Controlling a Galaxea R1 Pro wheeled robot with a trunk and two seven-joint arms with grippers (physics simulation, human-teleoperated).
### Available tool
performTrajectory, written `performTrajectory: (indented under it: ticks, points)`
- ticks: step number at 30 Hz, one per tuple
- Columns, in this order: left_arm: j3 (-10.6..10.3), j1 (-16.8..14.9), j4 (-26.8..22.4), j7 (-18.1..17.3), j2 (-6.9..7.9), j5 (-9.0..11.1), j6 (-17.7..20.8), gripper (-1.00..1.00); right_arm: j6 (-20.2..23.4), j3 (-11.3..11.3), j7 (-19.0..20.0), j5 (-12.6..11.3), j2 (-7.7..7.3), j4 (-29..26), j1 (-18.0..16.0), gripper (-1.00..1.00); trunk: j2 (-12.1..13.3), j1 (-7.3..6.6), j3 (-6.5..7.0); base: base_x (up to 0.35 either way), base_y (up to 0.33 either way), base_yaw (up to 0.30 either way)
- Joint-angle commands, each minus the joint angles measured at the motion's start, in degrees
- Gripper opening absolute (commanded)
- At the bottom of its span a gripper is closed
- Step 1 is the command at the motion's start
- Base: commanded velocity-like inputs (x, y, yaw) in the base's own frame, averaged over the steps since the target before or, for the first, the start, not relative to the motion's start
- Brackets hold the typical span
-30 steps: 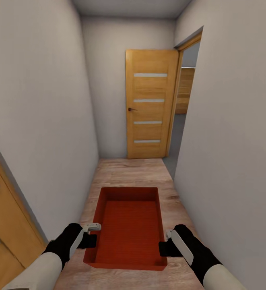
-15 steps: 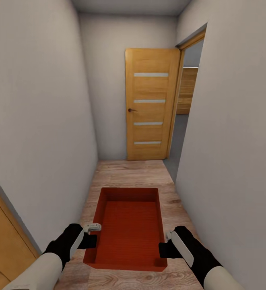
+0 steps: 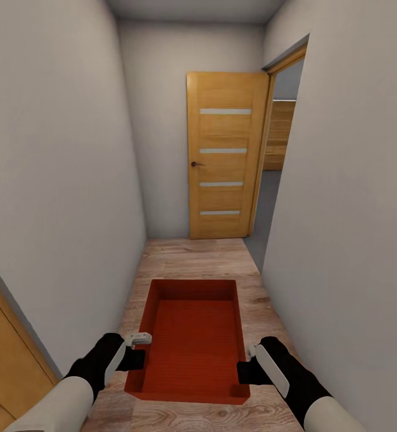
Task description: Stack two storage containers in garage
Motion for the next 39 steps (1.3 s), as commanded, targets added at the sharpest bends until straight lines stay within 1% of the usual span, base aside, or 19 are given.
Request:
performTrajectory:
  ticks: [1, 5, 9, 10, 13, 17, 31, 39]
  points:
    - [0.56, -0.01, -0.01, -0.51, -0.11, -0.42, 0.28, -1.00, 0.00, -0.05, -0.20, -0.26, -0.01, -0.14, -0.06, -1.00, -0.07, 0.01, -0.08, 0.000, 0.000, 0.000]
    - [-0.88, -0.02, -0.01, 0.44, -0.11, 1.63, 0.28, -1.00, 0.00, 0.14, -0.57, -0.77, -0.01, -0.14, -0.06, -1.00, -0.07, 0.01, -0.08, 0.000, 0.000, 0.000]
    - [-3.58, -0.01, -0.01, 1.56, 0.24, 5.13, 0.28, -1.00, 0.00, 0.67, -1.05, -1.78, -0.01, -0.14, -0.06, -1.00, -0.07, 0.01, -0.08, 0.000, 0.000, 0.000]
    - [1.72, -0.01, -0.01, -1.14, -0.11, -1.50, 0.28, -1.00, 0.00, -0.02, -0.16, -0.06, -0.01, -0.14, -0.06, -1.00, -0.07, 0.01, -0.08, 0.000, 0.000, 0.000]
    - [1.73, -0.01, -0.01, -1.16, -0.11, -1.49, 0.28, -1.00, 0.00, -0.02, -0.16, -0.06, -0.01, -0.14, -0.06, -1.00, -0.07, 0.01, -0.08, 0.065, 0.000, 0.000]
    - [1.73, 0.00, -0.01, -1.16, -0.11, -1.48, 0.28, -1.00, 0.00, 0.06, -0.16, -0.06, -0.01, -0.14, -0.06, -1.00, -0.07, 0.01, -0.08, 0.248, 0.000, 0.000]
    - [1.73, 0.00, -0.01, -1.13, -0.11, -1.48, 0.28, -1.00, 0.00, 0.33, -0.20, -0.06, -0.01, -0.14, -0.06, -1.00, -0.07, 0.01, -0.08, 0.328, 0.000, 0.000]
    - [1.73, 0.00, -0.01, -1.15, -0.11, -1.48, 0.28, -1.00, 0.00, 0.02, -0.25, -0.05, -0.01, -0.14, -0.06, -1.00, -0.07, 0.01, -0.08, 0.334, 0.000, 0.000]
